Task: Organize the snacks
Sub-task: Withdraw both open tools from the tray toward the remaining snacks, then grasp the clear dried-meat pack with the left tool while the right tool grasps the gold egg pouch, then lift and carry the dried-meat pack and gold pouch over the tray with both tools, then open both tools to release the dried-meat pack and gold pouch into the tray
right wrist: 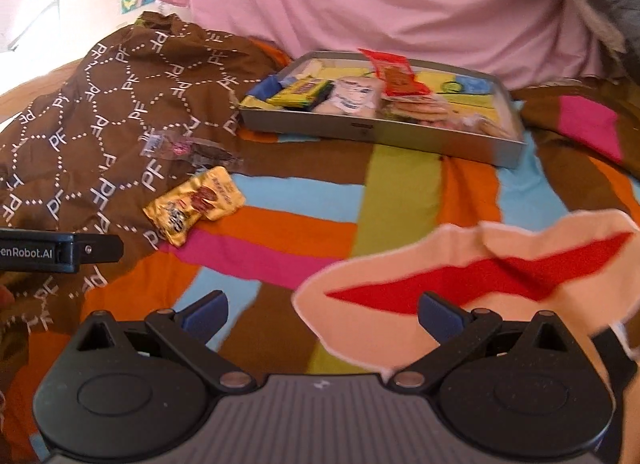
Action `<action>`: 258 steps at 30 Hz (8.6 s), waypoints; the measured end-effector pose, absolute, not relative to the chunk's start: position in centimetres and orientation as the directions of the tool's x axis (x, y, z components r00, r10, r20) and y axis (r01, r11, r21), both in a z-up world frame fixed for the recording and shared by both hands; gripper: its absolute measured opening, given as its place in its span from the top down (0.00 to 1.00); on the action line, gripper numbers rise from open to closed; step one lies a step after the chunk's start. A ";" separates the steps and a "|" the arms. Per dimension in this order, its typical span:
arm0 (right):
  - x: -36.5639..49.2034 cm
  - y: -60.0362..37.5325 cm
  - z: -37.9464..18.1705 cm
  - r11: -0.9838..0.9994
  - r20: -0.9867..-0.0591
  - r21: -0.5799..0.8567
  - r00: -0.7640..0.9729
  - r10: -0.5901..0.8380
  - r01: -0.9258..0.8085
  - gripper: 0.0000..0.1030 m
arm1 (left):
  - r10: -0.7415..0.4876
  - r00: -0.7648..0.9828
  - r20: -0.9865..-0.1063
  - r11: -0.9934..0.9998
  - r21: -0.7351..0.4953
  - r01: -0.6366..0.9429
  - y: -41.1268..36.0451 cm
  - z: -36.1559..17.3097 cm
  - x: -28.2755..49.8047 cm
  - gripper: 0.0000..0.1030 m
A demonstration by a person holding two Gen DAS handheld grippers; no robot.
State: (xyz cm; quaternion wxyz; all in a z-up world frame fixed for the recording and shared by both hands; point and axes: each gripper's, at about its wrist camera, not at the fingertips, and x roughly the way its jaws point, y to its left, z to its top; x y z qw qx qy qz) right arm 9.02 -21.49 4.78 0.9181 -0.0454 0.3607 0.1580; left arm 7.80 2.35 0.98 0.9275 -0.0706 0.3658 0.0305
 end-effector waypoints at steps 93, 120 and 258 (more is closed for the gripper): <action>13.0 -18.9 0.9 0.963 -0.765 0.042 0.611 0.203 -0.266 0.47 | -0.180 0.507 -0.843 0.972 -0.074 0.222 -1.6 -2.6 21.6 0.53; 5.7 -23.3 4.4 0.957 -0.703 -0.120 0.703 0.108 -0.266 0.48 | -0.318 0.462 -0.828 0.915 -0.142 0.377 -8.5 0.1 14.8 0.54; 26.6 -29.3 18.0 0.968 -0.378 -0.211 0.925 0.049 -0.137 0.00 | -0.303 0.862 -0.406 0.939 -0.282 0.197 -10.1 13.9 33.6 0.04</action>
